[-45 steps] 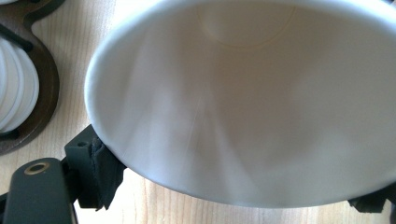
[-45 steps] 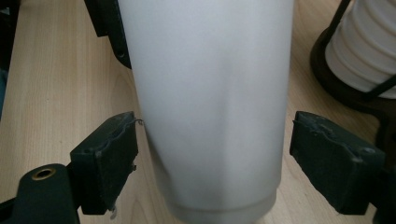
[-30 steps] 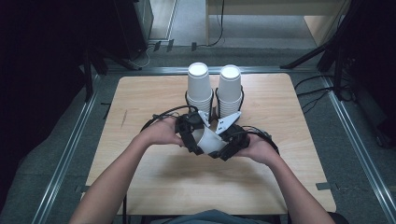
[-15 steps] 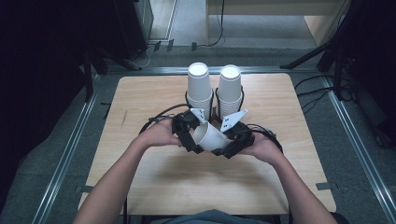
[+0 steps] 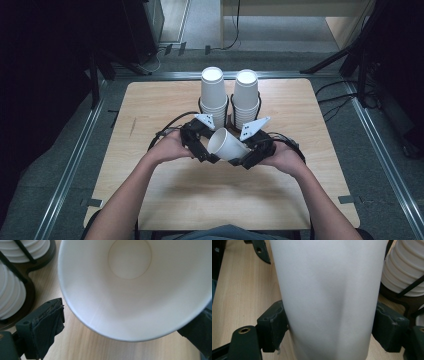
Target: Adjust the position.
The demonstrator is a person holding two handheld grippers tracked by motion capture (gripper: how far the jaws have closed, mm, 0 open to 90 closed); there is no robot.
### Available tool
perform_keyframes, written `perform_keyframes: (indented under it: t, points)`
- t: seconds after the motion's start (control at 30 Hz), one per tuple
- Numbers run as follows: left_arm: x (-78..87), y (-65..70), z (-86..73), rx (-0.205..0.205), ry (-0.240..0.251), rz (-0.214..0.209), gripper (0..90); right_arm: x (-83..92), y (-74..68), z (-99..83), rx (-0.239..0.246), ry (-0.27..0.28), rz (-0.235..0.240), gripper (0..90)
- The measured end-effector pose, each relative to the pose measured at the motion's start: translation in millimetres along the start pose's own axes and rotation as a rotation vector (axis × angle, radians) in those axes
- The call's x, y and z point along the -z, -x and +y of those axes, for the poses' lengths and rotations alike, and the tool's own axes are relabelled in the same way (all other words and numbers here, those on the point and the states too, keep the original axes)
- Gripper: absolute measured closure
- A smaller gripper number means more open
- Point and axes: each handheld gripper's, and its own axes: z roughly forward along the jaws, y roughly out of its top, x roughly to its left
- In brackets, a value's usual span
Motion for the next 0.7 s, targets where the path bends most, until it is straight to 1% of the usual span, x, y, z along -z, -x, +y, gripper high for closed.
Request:
perform_keyframes:
  t: [0.03, 0.1, 0.23, 0.27, 0.4, 0.53, 0.6, 0.7]
  points:
    - [0.4, 0.2, -0.3, 0.003, 0.008, 0.002, 0.0, 0.4, 0.3, -0.1, 0.002, 0.003, -0.003, 21.6]
    - [1.2, 1.8, -1.6, 0.009, 0.032, 0.021, 0.0, 1.4, 0.0, -0.4, -0.005, 0.006, -0.009, 21.6]
    - [2.2, 1.4, -2.2, 0.031, 0.066, 0.028, 0.1, 1.6, 0.5, -1.2, -0.013, 0.020, -0.007, 21.6]
    - [2.6, 1.1, -2.4, 0.044, 0.079, 0.020, 0.1, 1.4, 0.1, -1.3, -0.016, 0.021, -0.007, 21.6]
    - [2.4, 0.6, -1.7, 0.065, 0.118, 0.010, 0.1, -0.6, 0.2, -1.8, -0.016, 0.024, -0.002, 21.7]
    - [0.4, 0.0, 0.0, 0.086, 0.136, 0.005, 0.1, -1.6, 0.4, -1.1, -0.018, 0.039, 0.000, 21.6]
    - [-0.6, -0.2, 0.6, 0.102, 0.157, 0.001, 0.2, -2.1, 0.3, -0.7, -0.028, 0.046, 0.002, 21.7]
    - [-1.2, 0.4, 1.2, 0.107, 0.175, -0.003, 4.4, -2.7, 1.1, -0.5, -0.037, 0.050, 0.000, 21.6]
